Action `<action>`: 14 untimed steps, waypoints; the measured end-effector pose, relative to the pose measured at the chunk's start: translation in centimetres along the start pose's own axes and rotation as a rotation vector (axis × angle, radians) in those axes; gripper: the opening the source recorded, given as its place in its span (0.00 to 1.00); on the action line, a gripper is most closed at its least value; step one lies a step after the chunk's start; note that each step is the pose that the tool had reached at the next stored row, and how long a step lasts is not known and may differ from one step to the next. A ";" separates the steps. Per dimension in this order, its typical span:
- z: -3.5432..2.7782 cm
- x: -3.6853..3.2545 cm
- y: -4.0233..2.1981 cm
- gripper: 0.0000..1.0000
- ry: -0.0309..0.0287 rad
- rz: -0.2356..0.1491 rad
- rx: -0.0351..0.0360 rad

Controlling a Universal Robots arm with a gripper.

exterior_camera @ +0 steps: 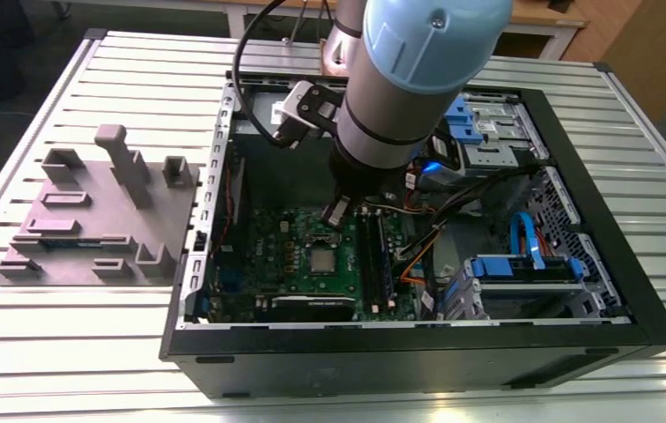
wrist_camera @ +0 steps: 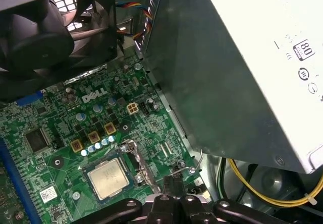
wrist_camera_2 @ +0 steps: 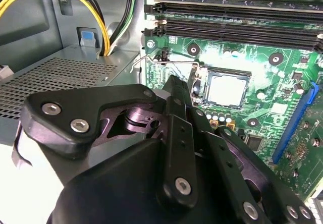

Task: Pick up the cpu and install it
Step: 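Close the cpu cover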

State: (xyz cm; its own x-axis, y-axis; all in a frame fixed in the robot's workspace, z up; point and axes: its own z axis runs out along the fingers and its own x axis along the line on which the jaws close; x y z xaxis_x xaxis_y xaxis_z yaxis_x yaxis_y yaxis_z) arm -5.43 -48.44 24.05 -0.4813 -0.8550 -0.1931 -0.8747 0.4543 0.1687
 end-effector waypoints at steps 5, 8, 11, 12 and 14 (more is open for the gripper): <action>-0.04 0.14 -0.07 0.10 0.0002 0.000 0.0001; -0.07 0.24 -0.12 0.10 0.0003 0.000 0.0002; -0.10 0.34 -0.18 0.10 0.0003 0.000 0.0002; -0.11 0.37 -0.20 0.10 0.0003 0.000 0.0002; -0.13 0.45 -0.24 0.10 0.0002 0.000 0.0001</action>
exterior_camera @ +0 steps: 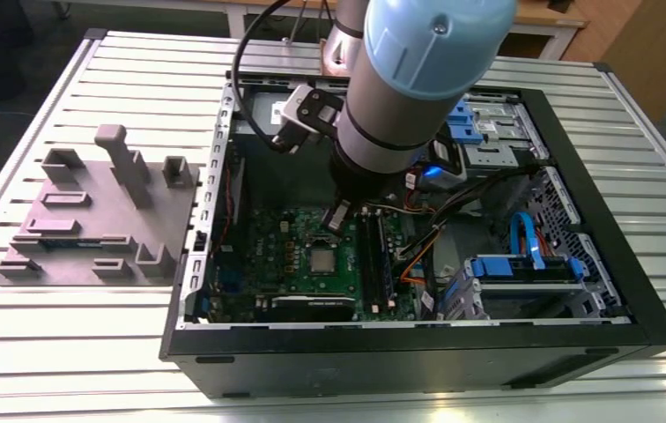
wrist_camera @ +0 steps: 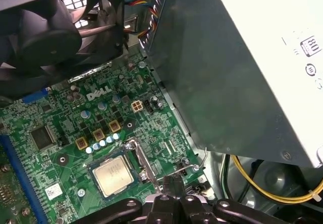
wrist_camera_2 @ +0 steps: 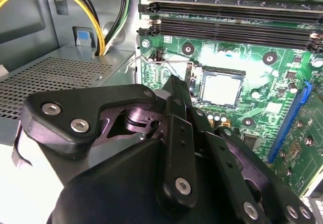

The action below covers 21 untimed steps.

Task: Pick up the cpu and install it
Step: 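Close the cpu cover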

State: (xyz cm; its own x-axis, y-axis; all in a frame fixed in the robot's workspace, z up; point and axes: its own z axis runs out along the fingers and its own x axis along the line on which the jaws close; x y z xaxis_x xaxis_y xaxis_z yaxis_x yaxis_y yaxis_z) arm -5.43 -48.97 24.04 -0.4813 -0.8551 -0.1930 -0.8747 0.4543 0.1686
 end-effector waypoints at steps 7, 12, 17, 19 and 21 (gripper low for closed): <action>-0.05 0.17 -0.09 0.10 0.0002 0.000 0.0001; -0.10 0.37 -0.20 0.10 0.0003 0.000 0.0002; -0.13 0.48 -0.25 0.10 0.0009 0.000 0.0004; -0.13 0.48 -0.25 0.10 0.0009 0.000 0.0004; -0.13 0.48 -0.25 0.10 0.0009 0.000 0.0004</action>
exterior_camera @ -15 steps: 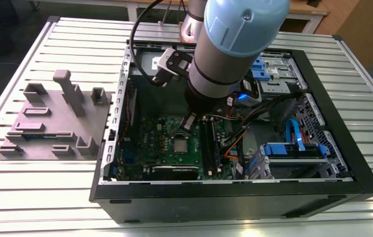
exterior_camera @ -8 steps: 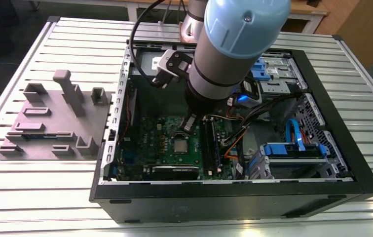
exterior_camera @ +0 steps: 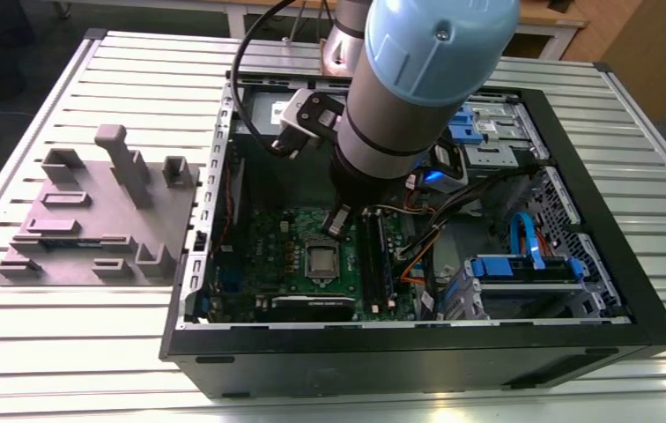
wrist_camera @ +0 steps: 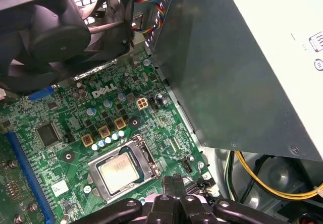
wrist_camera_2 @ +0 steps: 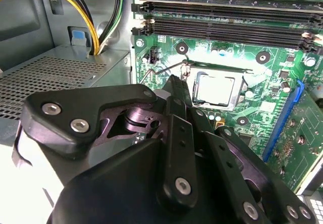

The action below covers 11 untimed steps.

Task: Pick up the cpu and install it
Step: 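Close the cpu cover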

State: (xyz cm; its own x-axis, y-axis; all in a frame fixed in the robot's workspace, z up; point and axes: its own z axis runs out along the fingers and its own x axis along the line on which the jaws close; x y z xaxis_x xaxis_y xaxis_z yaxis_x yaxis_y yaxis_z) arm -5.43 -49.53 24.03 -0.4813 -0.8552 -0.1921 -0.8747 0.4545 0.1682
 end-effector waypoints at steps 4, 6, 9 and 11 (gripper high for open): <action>0.00 0.00 0.00 0.10 -0.0001 0.000 0.0000; 0.00 0.02 0.01 0.10 0.0002 0.000 0.0002; -0.01 0.22 0.09 0.10 0.0082 0.001 0.0039; -0.06 0.51 -0.04 0.10 0.0134 0.001 0.0051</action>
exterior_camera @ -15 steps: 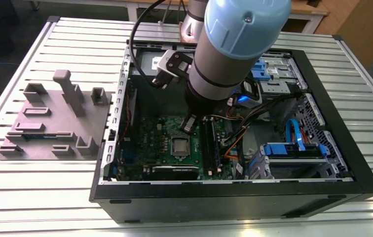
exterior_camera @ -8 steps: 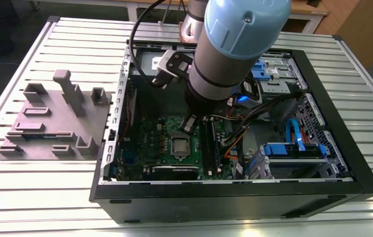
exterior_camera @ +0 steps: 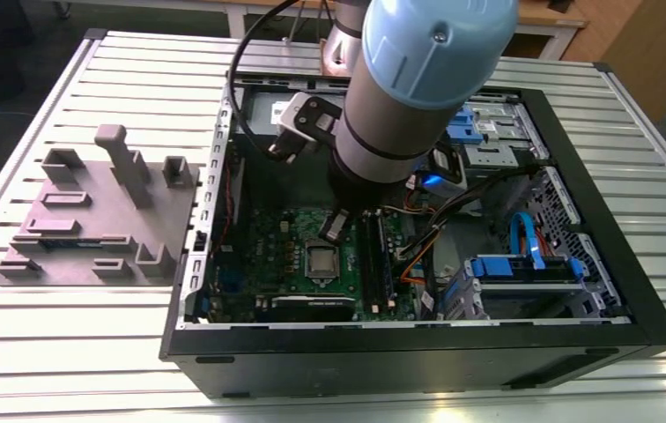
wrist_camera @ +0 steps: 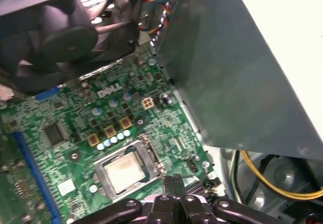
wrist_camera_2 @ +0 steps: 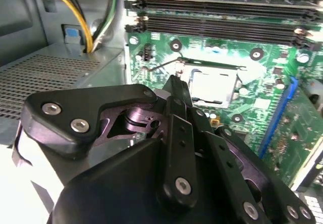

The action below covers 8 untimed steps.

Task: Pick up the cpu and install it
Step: 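Close the cpu cover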

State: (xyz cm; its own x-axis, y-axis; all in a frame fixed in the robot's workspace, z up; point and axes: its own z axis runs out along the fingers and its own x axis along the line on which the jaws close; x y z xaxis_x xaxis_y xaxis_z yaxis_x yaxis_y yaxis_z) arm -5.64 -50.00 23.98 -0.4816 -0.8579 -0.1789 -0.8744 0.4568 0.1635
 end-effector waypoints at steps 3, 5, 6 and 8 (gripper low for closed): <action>-0.12 0.62 -0.24 0.10 0.0063 0.001 0.0023; -0.14 0.73 -0.27 0.10 0.0105 0.001 0.0045; -0.14 0.73 -0.27 0.10 0.0108 0.001 0.0046; -0.15 0.74 -0.27 0.10 0.0113 0.001 0.0049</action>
State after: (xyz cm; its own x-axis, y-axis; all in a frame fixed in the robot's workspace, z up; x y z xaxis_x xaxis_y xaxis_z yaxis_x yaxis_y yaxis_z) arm -5.75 -50.79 23.95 -0.4819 -0.8600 -0.1678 -0.8742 0.4588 0.1590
